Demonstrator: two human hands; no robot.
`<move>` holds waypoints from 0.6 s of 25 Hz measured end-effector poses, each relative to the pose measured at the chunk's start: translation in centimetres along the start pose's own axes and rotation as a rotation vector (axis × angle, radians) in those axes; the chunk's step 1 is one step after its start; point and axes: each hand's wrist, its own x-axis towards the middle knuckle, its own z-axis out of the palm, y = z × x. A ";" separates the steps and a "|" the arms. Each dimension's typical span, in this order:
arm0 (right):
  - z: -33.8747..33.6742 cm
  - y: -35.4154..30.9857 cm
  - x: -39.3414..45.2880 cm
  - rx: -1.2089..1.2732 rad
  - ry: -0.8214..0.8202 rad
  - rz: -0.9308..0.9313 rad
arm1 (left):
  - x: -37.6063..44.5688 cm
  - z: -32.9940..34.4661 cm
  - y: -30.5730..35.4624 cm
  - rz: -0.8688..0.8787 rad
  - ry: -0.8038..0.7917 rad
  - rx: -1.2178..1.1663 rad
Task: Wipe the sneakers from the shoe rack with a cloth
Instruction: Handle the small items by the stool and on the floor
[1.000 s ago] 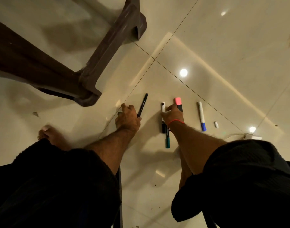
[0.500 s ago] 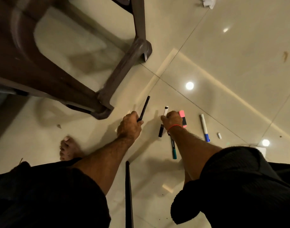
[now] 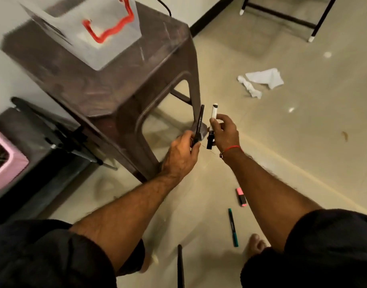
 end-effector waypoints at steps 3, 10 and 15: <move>0.1 -5.3 -1.3 0.075 0.039 -0.118 | -0.4 -4.6 2.7 0.106 0.062 -0.040; 2.0 -19.2 -3.4 0.279 -0.017 -0.401 | 0.0 -17.9 7.9 0.206 0.338 -0.093; 4.8 -29.2 -4.1 0.127 -0.193 -0.442 | 2.7 -29.0 8.1 0.035 0.492 -0.112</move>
